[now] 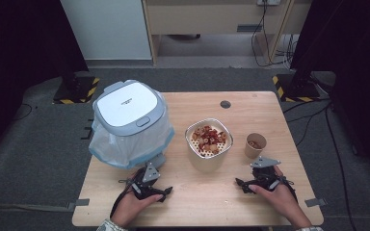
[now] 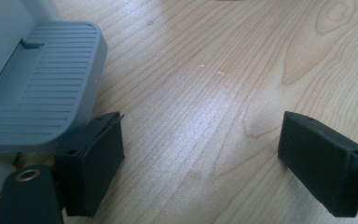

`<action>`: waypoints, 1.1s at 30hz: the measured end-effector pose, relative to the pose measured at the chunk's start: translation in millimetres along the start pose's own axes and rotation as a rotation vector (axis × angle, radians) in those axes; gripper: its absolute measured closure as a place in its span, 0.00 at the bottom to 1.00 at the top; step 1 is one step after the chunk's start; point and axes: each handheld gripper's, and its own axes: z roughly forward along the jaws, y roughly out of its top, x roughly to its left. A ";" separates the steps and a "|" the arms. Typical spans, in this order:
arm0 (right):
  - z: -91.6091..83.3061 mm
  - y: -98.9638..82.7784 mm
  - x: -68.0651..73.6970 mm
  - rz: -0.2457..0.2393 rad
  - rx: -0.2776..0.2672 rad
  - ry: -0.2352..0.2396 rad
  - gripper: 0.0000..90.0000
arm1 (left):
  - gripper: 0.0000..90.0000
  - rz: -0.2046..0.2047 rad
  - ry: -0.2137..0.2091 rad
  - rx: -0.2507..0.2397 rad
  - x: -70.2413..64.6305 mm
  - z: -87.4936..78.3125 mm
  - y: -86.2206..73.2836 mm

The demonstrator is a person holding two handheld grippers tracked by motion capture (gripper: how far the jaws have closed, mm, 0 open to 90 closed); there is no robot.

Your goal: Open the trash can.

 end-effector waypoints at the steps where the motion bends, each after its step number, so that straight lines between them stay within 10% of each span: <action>1: 0.0 0.0 0.0 0.000 0.000 0.000 0.01 | 0.16 0.004 -0.005 0.002 -0.8 0.0 0.5; 17: -0.8 -0.9 0.1 0.002 -0.002 0.001 0.01 | 0.49 -0.019 0.016 -0.068 1.5 -17.4 11.5; 33: -1.2 -1.3 0.2 0.002 -0.001 -0.002 0.01 | 0.87 0.000 0.162 -0.158 17.3 -31.1 22.9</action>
